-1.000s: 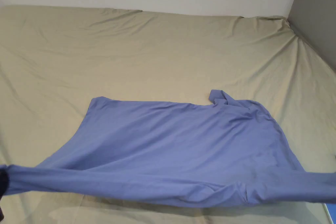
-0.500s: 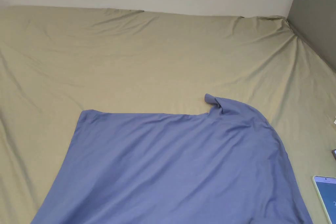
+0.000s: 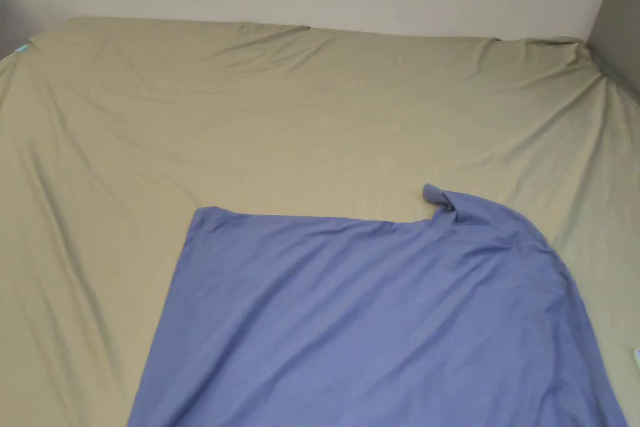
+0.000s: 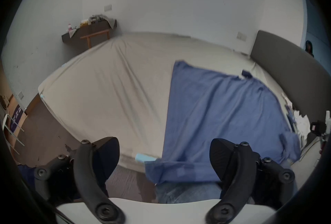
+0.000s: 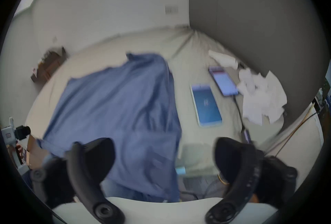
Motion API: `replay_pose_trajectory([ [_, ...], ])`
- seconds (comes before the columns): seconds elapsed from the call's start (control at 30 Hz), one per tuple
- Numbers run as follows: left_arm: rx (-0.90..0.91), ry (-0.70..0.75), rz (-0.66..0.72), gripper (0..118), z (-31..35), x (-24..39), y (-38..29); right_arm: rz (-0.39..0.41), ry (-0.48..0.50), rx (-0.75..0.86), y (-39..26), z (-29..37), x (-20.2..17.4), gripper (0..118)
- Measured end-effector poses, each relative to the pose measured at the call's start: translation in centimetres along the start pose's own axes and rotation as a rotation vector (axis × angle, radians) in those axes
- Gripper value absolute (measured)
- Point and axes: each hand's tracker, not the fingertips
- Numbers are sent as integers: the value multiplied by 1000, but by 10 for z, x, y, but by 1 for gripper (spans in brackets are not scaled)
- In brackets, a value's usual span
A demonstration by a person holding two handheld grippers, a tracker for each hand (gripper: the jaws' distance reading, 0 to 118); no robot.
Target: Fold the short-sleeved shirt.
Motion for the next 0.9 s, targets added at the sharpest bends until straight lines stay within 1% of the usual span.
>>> replay_pose_trajectory([
  [0.03,13,0,4,114,7,3,8,-24,-27,44,10,14,-5,109],
  [0.07,58,-7,16,118,14,6,15,-33,-16,89,18,20,-6,115],
  [0.1,105,-19,25,118,25,10,23,-46,-7,145,26,28,-6,118],
  [0.2,226,-74,52,118,49,18,60,-90,27,267,48,58,-12,118],
  [0.23,248,-76,78,112,60,19,69,-102,34,275,53,64,-10,105],
  [0.27,233,-121,91,83,68,18,75,-116,53,288,56,69,-8,70],
  [0.3,267,-172,66,26,76,18,78,-128,68,333,56,81,-17,1],
  [0.33,290,-135,50,1,77,20,77,-120,26,339,56,79,-16,0],
  [0.37,288,-57,20,0,79,23,74,-135,-71,366,52,85,-11,0],
  [0.4,276,-45,-23,0,75,20,73,-123,-22,334,53,85,-6,0],
  [0.43,229,-77,-28,0,72,20,70,-121,-1,330,57,102,-32,0],
  [0.5,214,-76,-7,0,66,18,58,-125,-8,336,52,110,-38,0],
  [0.53,161,-76,-6,0,59,7,53,-117,-15,325,51,111,-40,0],
  [0.57,118,-56,-25,0,49,4,44,-116,-29,306,50,94,-35,0],
  [0.6,83,-29,-34,0,39,1,36,-124,-37,300,49,93,-35,0],
  [0.63,27,-26,-49,0,26,-4,24,-140,-32,295,47,93,-35,0],
  [0.67,-30,-10,-37,3,12,-7,14,-138,-4,282,47,91,-35,0],
  [0.7,-69,-9,-27,28,1,-12,4,-135,-2,276,46,87,-35,0],
  [0.73,-108,0,-20,92,-11,-17,-8,-128,-10,270,45,86,-37,0],
  [0.77,-169,-3,0,106,-24,-21,-17,-123,-17,261,46,87,-39,0],
  [0.8,-221,17,-32,118,-33,-21,-27,-122,-15,259,46,87,-39,0],
  [0.83,-244,18,-62,118,-44,-23,-38,-183,11,260,25,73,4,0],
  [0.87,-197,-33,-102,111,-45,-27,-45,-176,8,254,23,71,13,0],
  [0.9,-219,-12,-122,105,-50,-28,-50,-169,5,251,21,70,22,0],
])
